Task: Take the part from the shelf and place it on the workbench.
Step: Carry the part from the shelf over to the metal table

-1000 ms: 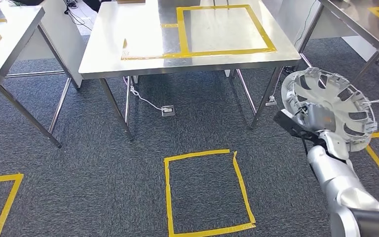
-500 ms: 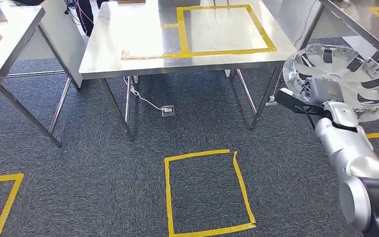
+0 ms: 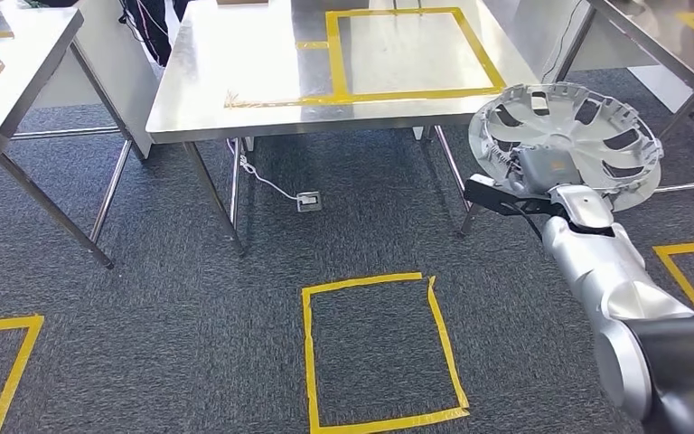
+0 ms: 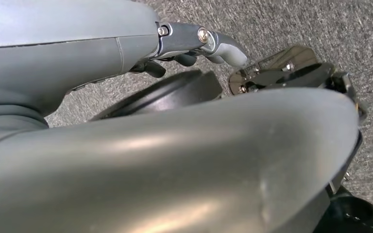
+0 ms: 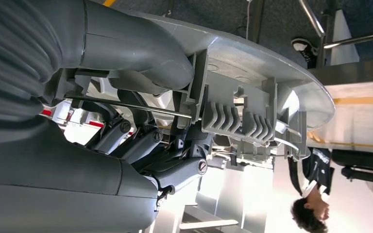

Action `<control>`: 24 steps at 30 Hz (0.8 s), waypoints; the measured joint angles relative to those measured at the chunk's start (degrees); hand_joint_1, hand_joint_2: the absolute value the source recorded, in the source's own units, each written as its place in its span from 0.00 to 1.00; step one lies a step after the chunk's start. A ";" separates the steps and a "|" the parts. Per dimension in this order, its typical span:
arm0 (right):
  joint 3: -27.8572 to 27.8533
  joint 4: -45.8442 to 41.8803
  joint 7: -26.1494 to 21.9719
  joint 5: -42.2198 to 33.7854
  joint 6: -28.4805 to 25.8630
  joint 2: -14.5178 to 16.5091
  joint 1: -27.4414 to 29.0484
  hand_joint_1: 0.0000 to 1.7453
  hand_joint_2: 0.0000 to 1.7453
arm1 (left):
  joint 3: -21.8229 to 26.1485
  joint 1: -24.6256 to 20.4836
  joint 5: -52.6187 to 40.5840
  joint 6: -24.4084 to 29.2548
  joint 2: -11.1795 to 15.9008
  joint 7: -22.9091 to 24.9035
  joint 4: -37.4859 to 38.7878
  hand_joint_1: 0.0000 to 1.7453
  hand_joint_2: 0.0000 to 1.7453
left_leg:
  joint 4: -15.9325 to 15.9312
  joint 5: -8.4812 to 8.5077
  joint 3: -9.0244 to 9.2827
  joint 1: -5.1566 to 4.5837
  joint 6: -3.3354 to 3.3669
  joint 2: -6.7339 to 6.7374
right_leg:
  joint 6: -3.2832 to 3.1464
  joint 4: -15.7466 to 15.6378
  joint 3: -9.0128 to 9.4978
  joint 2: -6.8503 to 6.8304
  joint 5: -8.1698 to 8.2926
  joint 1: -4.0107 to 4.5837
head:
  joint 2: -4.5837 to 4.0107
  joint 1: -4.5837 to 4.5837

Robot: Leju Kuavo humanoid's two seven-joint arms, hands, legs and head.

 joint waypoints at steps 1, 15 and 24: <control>0.02 0.01 -0.13 0.00 -0.02 0.08 0.00 1.00 1.00 | 0.00 -0.01 -0.15 0.08 0.04 -0.01 -0.01 0.00 0.00 | -0.42 -0.13 0.40 0.13 0.43 -0.15 | 0.23 0.77 -0.36 0.38 -0.02 -0.09 | 0.00 0.05; 0.07 0.85 -0.66 -0.32 -0.23 0.01 1.06 1.00 1.00 | 0.00 0.03 -1.11 0.59 0.25 0.19 -0.24 0.00 0.00 | 0.49 -4.96 5.36 1.77 -3.31 -2.18 | -0.08 0.59 -5.76 3.61 2.45 -1.35 | 0.00 0.75; 0.09 0.97 -0.68 -0.49 -0.31 -0.12 2.07 1.00 1.00 | 0.00 0.33 -1.47 0.89 0.26 0.36 -0.34 0.00 0.00 | 13.07 -10.49 -9.77 0.94 -2.89 -0.51 | -2.38 -1.48 5.00 3.51 -4.62 -0.61 | 0.00 -0.37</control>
